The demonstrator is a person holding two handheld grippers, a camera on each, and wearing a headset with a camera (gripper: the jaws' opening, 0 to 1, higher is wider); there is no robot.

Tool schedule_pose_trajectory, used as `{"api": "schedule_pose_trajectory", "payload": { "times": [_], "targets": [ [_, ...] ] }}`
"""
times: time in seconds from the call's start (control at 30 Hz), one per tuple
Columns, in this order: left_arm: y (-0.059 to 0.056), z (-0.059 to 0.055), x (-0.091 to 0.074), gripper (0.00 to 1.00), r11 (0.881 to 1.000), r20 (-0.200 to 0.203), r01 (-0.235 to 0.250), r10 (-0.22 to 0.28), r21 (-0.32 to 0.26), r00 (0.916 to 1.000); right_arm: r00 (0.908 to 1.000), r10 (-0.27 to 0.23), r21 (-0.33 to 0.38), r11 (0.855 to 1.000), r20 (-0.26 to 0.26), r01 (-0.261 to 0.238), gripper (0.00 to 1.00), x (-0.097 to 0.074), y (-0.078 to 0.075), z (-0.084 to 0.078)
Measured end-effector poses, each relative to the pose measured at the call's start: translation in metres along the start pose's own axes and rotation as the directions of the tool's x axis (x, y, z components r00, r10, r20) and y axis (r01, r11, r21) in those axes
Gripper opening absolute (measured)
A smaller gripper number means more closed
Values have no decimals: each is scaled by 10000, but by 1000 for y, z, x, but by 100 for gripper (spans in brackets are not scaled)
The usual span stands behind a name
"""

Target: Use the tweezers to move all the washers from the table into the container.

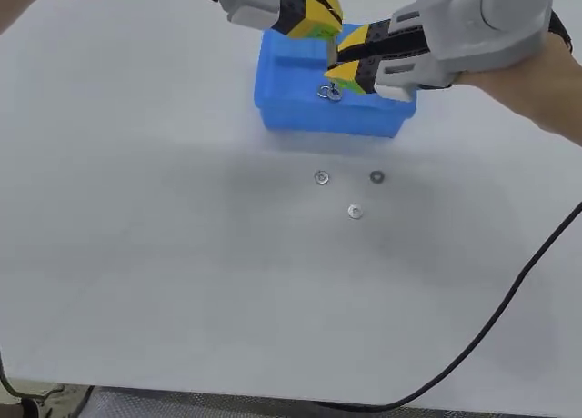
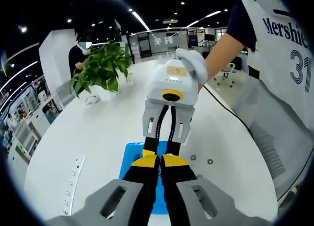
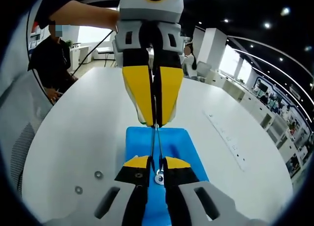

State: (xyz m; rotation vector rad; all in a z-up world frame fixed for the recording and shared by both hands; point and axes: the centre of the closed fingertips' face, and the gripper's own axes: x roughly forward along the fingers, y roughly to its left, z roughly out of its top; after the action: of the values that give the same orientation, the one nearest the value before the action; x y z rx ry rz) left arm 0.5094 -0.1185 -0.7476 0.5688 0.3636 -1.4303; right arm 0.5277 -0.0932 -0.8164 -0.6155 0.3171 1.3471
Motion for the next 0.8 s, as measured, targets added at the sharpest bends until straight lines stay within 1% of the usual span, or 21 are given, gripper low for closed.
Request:
{"api": "schedule_pose_trajectory", "payload": {
  "times": [0.17,0.3,0.43,0.53,0.63,0.67,0.8],
  "targets": [
    [-5,12,-6,5,9999,2,-19,19,138,10000,9999,-97,-129,9999,129,98,11,-9,2,10],
    [-13,22,-11,6,9998,94,-7,5,177,10000,9996,-169,-196,9997,220,173,11,-20,7,18],
    [-23,31,-13,6,9996,160,11,-16,272,9999,9994,-198,-266,9994,299,206,11,-28,13,22],
    [-30,36,-12,6,9994,131,137,-142,318,9998,9995,-161,-372,9992,277,171,11,-34,22,24],
    [-37,40,-12,6,9991,117,233,-238,365,9996,9996,-170,-399,9990,239,179,11,-38,27,24],
    [-40,42,-11,6,9988,111,267,-272,398,9996,9996,-164,-414,9990,237,173,11,-41,31,26],
    [-51,45,-12,6,9983,99,381,-386,433,9992,9996,-176,-405,9990,233,186,11,-45,38,27]
  ]
}}
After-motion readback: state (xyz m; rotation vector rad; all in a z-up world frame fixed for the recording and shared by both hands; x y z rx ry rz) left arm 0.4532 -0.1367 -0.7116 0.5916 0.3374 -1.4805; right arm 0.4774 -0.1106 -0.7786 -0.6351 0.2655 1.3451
